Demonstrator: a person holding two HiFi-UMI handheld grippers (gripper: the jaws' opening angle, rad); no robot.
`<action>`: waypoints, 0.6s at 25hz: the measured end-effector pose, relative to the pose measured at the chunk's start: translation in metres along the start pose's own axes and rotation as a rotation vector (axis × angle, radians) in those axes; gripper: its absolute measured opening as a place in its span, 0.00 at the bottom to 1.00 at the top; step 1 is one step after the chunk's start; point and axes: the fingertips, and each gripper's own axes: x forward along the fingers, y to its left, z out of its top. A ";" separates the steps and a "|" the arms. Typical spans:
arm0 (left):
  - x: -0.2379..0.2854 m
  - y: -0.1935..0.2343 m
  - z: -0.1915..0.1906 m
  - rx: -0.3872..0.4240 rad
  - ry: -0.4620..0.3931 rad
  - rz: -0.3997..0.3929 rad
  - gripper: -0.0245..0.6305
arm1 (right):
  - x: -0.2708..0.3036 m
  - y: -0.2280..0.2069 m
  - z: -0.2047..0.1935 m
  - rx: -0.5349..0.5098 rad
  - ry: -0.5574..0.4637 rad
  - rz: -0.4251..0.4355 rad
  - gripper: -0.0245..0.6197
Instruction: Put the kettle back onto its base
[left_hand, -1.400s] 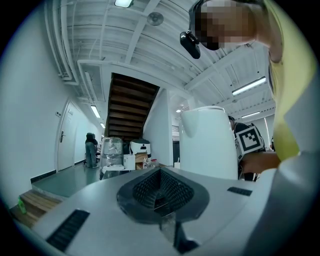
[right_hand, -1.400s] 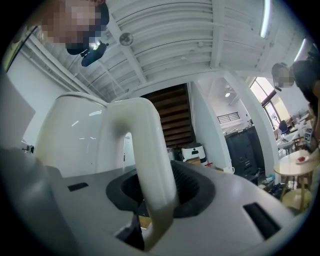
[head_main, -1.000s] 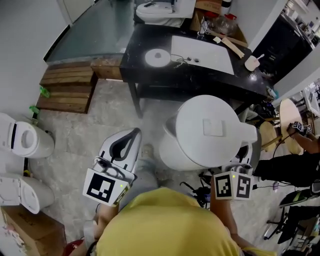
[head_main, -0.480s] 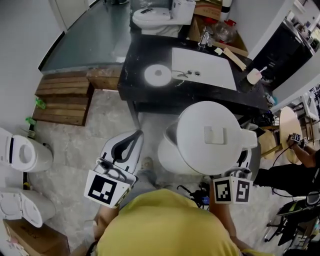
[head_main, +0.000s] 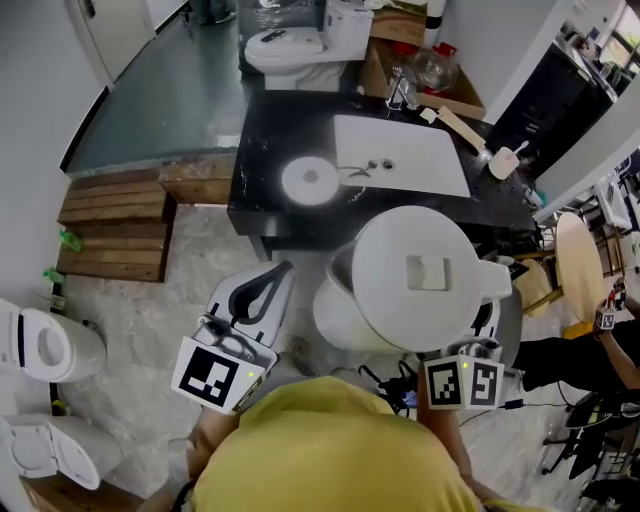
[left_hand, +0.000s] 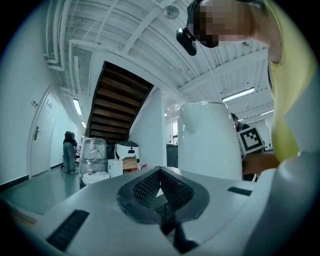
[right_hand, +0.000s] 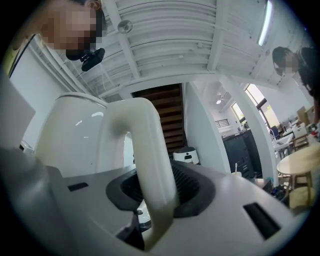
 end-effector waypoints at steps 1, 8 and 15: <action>0.003 0.003 -0.001 0.000 0.000 -0.008 0.05 | 0.004 0.001 -0.001 0.000 0.000 -0.005 0.23; 0.015 0.021 -0.012 -0.030 0.006 -0.039 0.05 | 0.018 0.003 -0.013 -0.017 0.015 -0.036 0.23; 0.022 0.028 -0.016 -0.038 0.008 -0.040 0.05 | 0.036 0.001 -0.015 -0.020 0.021 -0.034 0.23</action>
